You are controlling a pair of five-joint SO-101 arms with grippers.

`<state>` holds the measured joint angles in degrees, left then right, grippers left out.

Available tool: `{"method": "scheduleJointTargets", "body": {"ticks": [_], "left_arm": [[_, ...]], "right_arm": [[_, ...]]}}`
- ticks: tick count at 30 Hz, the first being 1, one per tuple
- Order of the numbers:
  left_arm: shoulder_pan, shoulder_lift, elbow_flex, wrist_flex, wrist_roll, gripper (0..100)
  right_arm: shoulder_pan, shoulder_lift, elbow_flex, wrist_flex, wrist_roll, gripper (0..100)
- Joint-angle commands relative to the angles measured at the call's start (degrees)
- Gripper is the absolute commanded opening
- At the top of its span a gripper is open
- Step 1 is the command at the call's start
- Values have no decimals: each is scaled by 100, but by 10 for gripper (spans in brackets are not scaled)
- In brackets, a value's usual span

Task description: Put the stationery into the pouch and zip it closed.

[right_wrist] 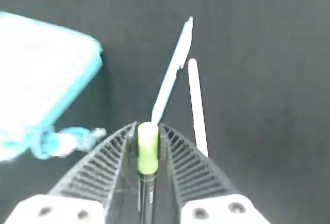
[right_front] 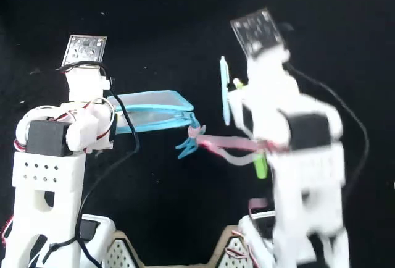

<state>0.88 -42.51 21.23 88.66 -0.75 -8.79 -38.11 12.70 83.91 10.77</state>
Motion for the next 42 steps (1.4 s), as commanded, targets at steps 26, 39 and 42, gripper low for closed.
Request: {"method": "scheduleJointTargets", "body": {"ticks": [26, 39, 42], "left_arm": [[13, 53, -57, 0, -18, 30], [13, 53, -57, 0, -18, 30], [13, 53, -57, 0, -18, 30]], "right_arm": [[-3895, -5358, 3820, -5793, -941, 11], [-3912, -5358, 5965, -7455, 510, 11], [-3912, -5358, 6255, -7552, 1037, 11]]}}
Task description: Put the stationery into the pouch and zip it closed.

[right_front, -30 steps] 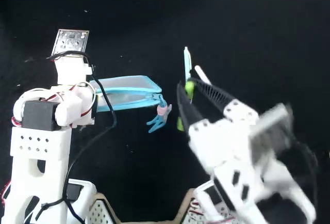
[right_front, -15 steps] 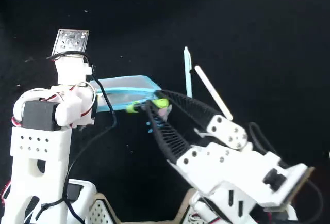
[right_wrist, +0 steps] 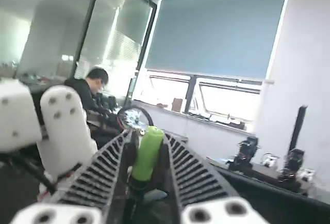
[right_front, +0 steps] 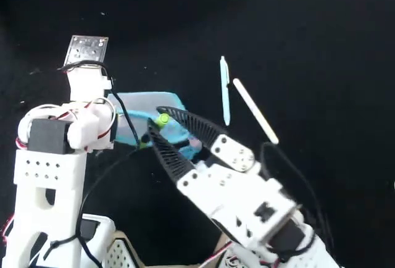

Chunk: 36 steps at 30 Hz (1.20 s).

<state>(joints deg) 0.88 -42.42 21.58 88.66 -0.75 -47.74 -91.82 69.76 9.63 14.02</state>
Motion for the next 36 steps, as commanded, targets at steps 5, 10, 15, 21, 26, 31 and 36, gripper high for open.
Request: {"method": "scheduleJointTargets", "body": {"ticks": [5, 10, 15, 21, 26, 31, 36], "left_arm": [[13, 44, -92, 0, -18, 30], [13, 44, -92, 0, -18, 30], [13, 44, -92, 0, -18, 30], [13, 44, -92, 0, -18, 30], [13, 44, -92, 0, -26, 30], [13, 44, -92, 0, -26, 30], [13, 44, -92, 0, -26, 31]], "right_arm": [[369, -4, 391, -132, 712, 11], [642, -22, 92, -132, 677, 11], [721, 13, -40, -132, 677, 11], [703, -13, 374, -62, 651, 11], [633, 22, 154, 1187, 404, 24], [475, 84, -963, 3024, -237, 155], [440, 804, -2281, 4185, -264, 140]]}}
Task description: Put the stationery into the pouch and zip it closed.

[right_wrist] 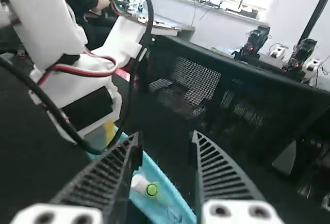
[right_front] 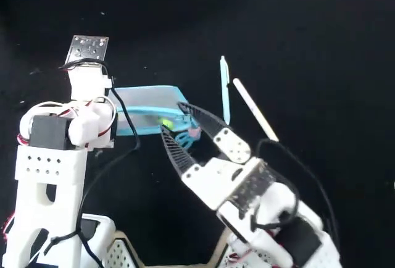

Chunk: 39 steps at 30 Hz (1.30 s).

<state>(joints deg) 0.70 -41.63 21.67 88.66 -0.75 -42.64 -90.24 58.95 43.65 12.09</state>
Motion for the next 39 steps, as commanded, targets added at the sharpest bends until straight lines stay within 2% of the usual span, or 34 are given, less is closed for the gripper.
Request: {"method": "scheduleJointTargets", "body": {"ticks": [1, 6, 8, 13, 17, 20, 23, 28, 34, 39], "left_arm": [[31, -35, -101, 0, -26, 31], [31, -35, -101, 0, -26, 31], [31, -35, -101, 0, -26, 31], [31, -35, -101, 0, -26, 30], [31, -35, -101, 0, -26, 30], [31, -35, -101, 0, -26, 30], [31, -35, -101, 0, -26, 30], [31, -35, -101, 0, -26, 30], [31, -35, -101, 0, -26, 30], [31, -35, -101, 0, -35, 30]], "right_arm": [[-70, 857, -1508, 993, -79, 142], [-26, 2246, -3187, 2180, -97, 142], [211, 2835, -3829, 2690, -97, 142], [1574, 3978, -4875, 3402, -105, 139], [2760, 4743, -4954, 3569, -316, 138], [3376, 5490, -4954, 3763, -519, 140], [3780, 6290, -4954, 3631, -527, 139], [4211, 7662, -4980, 2831, -492, 138], [4246, 9042, -5024, 1978, -114, 139], [4273, 9965, -5648, 1846, 176, 141]]}}
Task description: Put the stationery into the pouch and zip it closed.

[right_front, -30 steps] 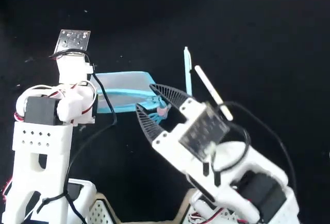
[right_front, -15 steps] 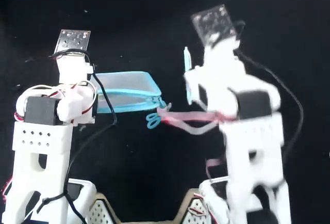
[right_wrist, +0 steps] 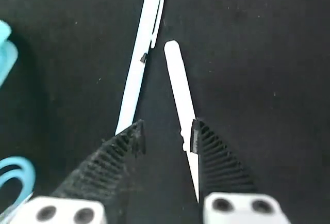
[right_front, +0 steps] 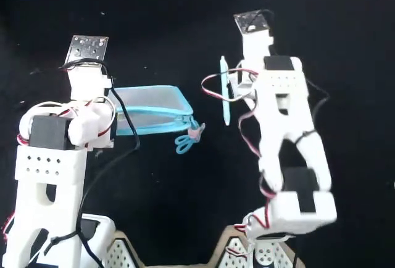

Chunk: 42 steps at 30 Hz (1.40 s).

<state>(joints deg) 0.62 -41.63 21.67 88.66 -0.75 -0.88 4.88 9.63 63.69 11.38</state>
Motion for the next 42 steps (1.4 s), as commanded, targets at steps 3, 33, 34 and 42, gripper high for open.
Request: {"method": "scheduleJointTargets", "body": {"ticks": [3, 33, 34, 42], "left_arm": [[40, -35, -101, 0, -35, 30], [40, -35, 4, -53, -44, 31], [40, -35, 4, -53, -44, 31], [40, -35, 4, -53, -44, 31]], "right_arm": [[97, 971, -1209, -149, 396, 141], [237, 3820, -3881, 334, 1319, 41], [255, 3820, -3952, 413, 1292, 6], [264, 3785, -4708, 1644, 1275, 10]]}}
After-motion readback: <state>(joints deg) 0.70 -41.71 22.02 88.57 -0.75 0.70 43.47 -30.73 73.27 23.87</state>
